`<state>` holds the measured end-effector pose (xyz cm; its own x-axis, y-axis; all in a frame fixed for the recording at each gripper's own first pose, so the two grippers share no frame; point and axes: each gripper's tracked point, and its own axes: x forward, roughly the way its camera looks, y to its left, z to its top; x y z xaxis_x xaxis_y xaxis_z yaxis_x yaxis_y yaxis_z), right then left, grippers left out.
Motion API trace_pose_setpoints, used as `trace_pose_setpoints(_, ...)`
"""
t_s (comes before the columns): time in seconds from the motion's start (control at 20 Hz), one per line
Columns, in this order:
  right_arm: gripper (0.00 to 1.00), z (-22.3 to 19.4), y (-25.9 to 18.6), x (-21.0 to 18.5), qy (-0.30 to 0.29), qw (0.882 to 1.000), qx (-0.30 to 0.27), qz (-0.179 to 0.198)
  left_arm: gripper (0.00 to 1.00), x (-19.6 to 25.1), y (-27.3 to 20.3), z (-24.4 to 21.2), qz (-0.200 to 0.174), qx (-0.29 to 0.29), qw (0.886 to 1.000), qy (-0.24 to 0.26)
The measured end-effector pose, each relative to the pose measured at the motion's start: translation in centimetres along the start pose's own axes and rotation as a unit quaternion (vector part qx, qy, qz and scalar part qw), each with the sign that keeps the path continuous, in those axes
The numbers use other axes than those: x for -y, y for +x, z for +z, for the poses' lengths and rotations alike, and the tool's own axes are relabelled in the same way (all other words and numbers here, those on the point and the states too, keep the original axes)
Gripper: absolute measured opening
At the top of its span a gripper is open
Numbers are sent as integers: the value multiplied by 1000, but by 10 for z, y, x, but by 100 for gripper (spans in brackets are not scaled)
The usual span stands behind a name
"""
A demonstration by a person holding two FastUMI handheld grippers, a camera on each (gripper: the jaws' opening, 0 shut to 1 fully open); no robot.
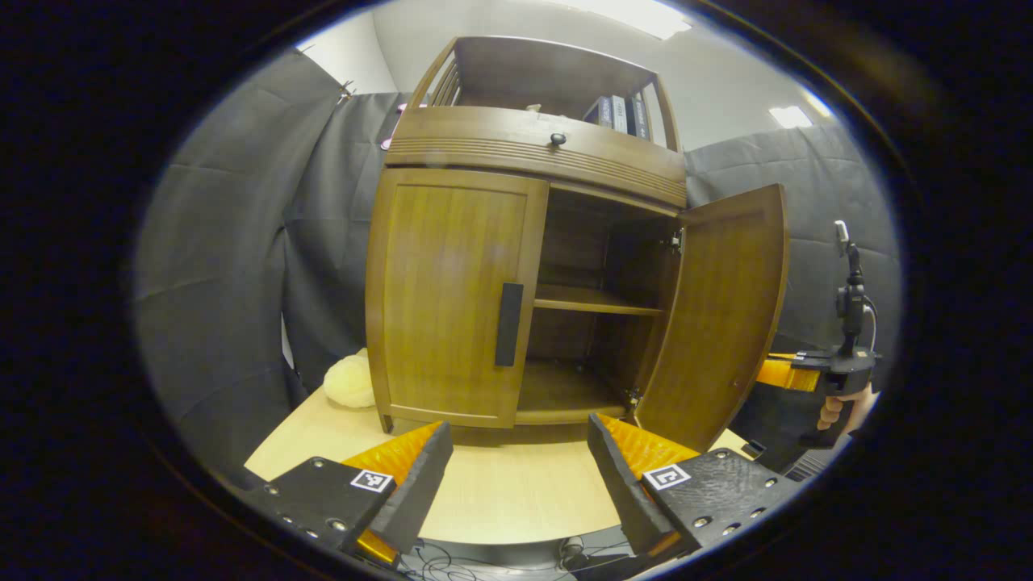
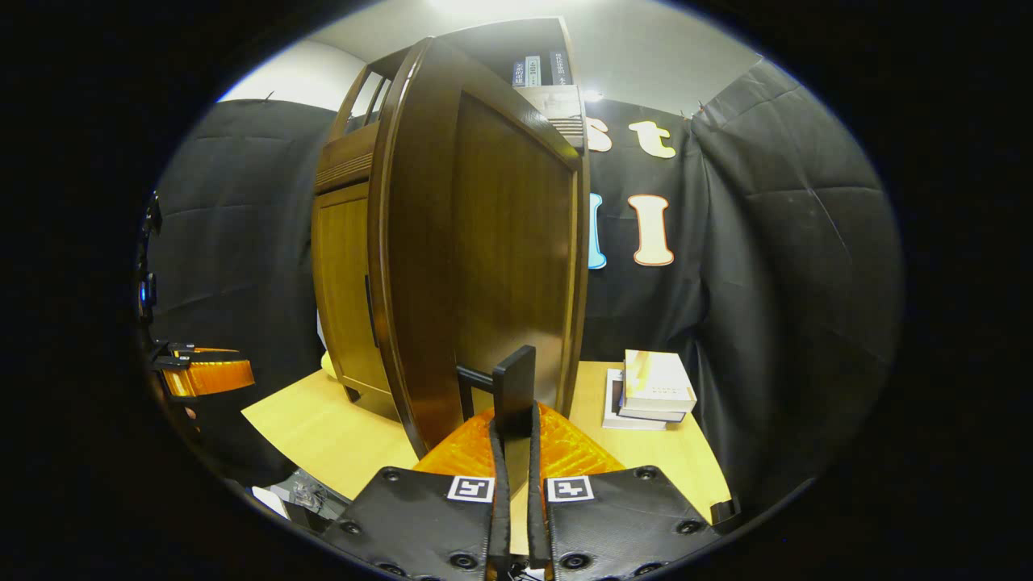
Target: Open the right door of the double-door shoe cabinet with the right hand, and open the left door with the left hand.
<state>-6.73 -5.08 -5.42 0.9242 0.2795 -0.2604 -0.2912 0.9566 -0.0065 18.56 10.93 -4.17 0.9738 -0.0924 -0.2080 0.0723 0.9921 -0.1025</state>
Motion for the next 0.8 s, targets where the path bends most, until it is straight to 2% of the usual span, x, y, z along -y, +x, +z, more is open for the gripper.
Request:
trace_pose_setpoints(0.1, 10, 0, -1, 13, 7, 1000, 0, -9, 98, 0, 1, -2, 2, -3, 1000, -1)
trace_pose_setpoints(0.2, 6, -1, -4, 29, 4, 1000, 2, -26, 98, -2, 4, -2, 11, -4, 1000, 3)
trace_pose_setpoints(0.25, 13, -1, -5, 38, 0, 999, 4, -35, 98, -1, 6, -3, 8, -6, 1000, 2)
trace_pose_setpoints(0.35, 6, 4, -8, 54, 11, 999, 11, -50, 99, 2, 10, -4, 0, -8, 1000, -1)
trace_pose_setpoints(0.4, 9, 3, -6, 60, 20, 998, 12, -55, 98, 5, 10, -6, -5, -8, 1000, 2)
trace_pose_setpoints(0.55, 0, 2, -8, 64, 36, 998, 18, -54, 98, 18, 18, 0, -17, -2, 1000, 14)
trace_pose_setpoints(0.65, 4, 1, -11, 66, 27, 998, 22, -56, 99, 27, 22, 4, -25, 3, 1000, 13)
trace_pose_setpoints(0.7, 0, 1, -12, 67, 24, 998, 22, -60, 98, 30, 19, 5, -30, 5, 999, 11)
trace_pose_setpoints(0.8, 5, 2, -16, 71, 29, 997, 20, -64, 99, 39, 22, 6, -36, 8, 999, 9)
